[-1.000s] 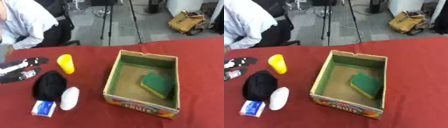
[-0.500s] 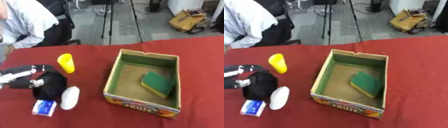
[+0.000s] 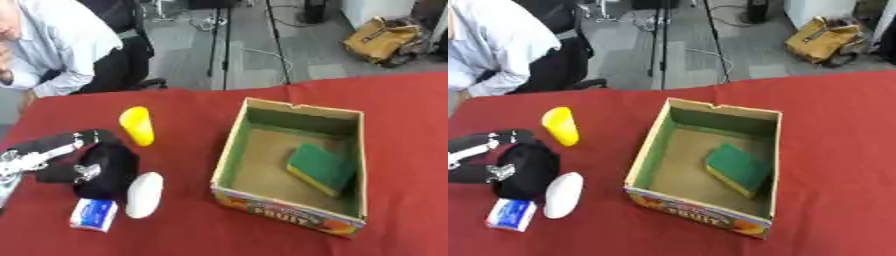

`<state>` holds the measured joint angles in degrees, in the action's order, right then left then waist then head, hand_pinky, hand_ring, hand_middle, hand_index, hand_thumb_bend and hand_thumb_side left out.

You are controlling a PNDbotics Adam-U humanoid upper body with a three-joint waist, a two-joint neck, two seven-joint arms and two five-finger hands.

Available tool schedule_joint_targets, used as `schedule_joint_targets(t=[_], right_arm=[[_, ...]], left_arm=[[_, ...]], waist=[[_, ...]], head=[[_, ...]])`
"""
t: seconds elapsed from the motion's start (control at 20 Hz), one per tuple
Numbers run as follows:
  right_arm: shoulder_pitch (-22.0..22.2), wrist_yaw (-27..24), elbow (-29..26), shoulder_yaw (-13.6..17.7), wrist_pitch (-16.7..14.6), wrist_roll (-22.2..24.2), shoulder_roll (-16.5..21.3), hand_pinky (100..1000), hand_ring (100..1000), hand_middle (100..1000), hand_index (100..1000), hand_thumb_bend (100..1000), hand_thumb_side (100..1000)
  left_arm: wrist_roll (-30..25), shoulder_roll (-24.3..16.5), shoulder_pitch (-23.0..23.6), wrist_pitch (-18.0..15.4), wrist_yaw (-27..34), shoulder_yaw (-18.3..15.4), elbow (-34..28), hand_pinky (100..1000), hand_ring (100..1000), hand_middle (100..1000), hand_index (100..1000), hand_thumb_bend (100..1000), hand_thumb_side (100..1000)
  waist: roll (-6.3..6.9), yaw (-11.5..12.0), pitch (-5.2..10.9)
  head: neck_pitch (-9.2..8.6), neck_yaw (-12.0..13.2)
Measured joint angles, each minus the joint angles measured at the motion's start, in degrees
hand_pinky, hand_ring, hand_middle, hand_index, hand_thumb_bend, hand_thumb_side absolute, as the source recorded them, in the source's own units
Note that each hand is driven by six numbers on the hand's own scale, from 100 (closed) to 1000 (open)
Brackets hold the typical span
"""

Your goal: Pick up objects on the table and place them in the box.

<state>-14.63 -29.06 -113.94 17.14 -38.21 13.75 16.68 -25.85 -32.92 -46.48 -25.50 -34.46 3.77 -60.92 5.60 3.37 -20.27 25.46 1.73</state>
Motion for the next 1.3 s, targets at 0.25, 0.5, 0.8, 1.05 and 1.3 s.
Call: schedule_joint_targets(t=[0.25, 0.5, 0.8, 1.05, 1.3], right_arm=[[0.04, 0.24, 0.00, 0.01, 0.10, 0.10, -0.18, 863, 831, 674, 680, 100, 1000], [0.06, 0.45, 0.00, 0.01, 0.28, 0.11, -0.32, 863, 831, 673, 681, 100, 1000], [0.07, 0.54, 0.00, 0.00, 0.61, 0.05, -0.32, 865, 831, 669, 683, 100, 1000], [0.05, 0.54, 0.00, 0.00, 0.92, -0.19, -0.32, 865, 830, 666, 680, 100, 1000], [0.03, 0.54, 0.00, 0.01, 1.11, -0.44, -0.32, 865, 829, 664, 678, 100, 1000]], left_arm=[[-0.65, 0.48, 0.17, 0.66, 1.63, -1.74, -3.07, 1000, 1000, 1000, 1000, 100, 771], [-1.92, 0.75, 0.23, 1.75, 4.28, -3.41, -4.67, 1000, 1000, 1000, 1000, 100, 784], [-2.43, 2.82, 1.38, 4.39, 4.95, -7.13, -6.38, 1000, 1000, 1000, 1000, 100, 727], [-1.11, 3.98, 2.10, 5.95, 0.29, -9.79, -6.57, 1000, 1000, 1000, 1000, 100, 777], [-0.34, 5.25, 2.76, 7.06, -2.34, -11.76, -5.38, 1000, 1000, 1000, 1000, 100, 838]], waist=[[0.07, -0.12, 0.00], [0.25, 0.21, 0.00], [0.50, 0.67, 0.00], [0.55, 0.93, 0.00], [0.54, 0.92, 0.00]], head=[[0.00, -0.23], [0.00, -0.48], [0.01, -0.75], [0.02, -0.85], [0.02, -0.88]])
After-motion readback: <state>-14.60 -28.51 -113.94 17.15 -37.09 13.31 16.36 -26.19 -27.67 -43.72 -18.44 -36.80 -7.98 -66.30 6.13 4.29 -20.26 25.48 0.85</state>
